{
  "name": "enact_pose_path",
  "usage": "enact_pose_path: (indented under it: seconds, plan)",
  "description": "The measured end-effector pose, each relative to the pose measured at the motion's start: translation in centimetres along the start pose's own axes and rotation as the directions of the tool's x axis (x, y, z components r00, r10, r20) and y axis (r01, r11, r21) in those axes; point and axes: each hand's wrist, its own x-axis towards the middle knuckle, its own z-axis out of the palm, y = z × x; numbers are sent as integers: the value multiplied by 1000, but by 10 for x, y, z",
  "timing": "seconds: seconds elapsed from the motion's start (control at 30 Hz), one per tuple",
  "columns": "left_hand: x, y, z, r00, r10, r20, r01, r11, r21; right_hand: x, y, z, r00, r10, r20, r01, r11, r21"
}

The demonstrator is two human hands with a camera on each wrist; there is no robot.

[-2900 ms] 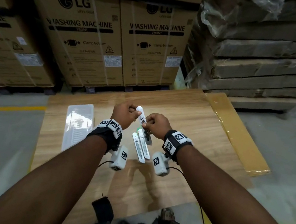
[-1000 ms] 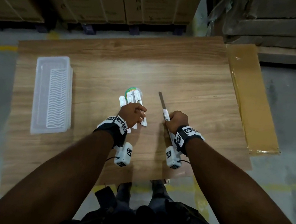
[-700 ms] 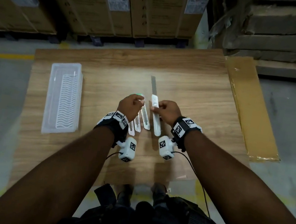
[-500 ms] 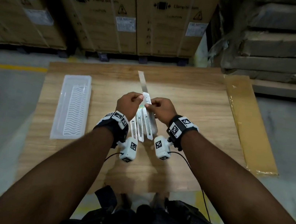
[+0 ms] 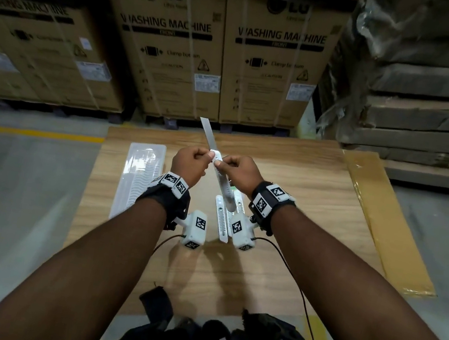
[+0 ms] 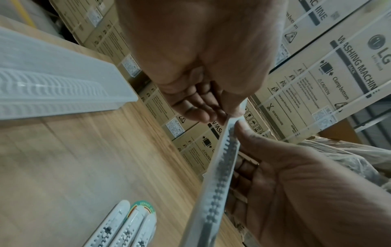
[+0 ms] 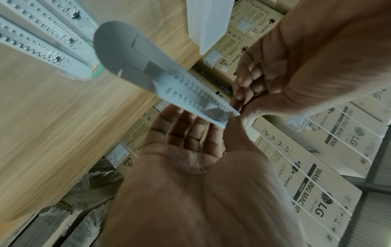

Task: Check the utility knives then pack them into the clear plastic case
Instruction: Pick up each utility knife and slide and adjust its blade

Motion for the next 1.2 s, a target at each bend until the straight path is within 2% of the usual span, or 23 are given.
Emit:
enact_pose_path:
  seconds: [0.17,0.27,0.47,0.67,0.9,1.07,1.2]
  plan:
    - [-4,-4,-24,999,37,-23,-37,999,-15,-9,-14,26,999,-3,-31,3,1000,0]
    - [-5,-10,-34,998,60,-24,-59,998,37,-11,-18,38,998,15,-62,-19,998,-60]
    - [-9,-16,-48,996,73,-45,-68,993,101,-18,-33,57,986,51,-157,-68,992,-103]
    - [-11,-19,-64,996,73,-51,-67,993,102,-24,-38,76,980,62,-187,-82,992,-99]
    - [-16,-19,-65,997,63,-49,-60,996,61,-27,-41,79,981,65,-184,-89,989,-122]
    - [-13,-16,-63,998,67,10,-67,998,-11,-30,-41,76,989,65,-132,-70,997,-29]
    - [-10,-14,-66,998,61,-23,-62,997,-36,-38,-40,73,994,83,-77,-84,996,-12]
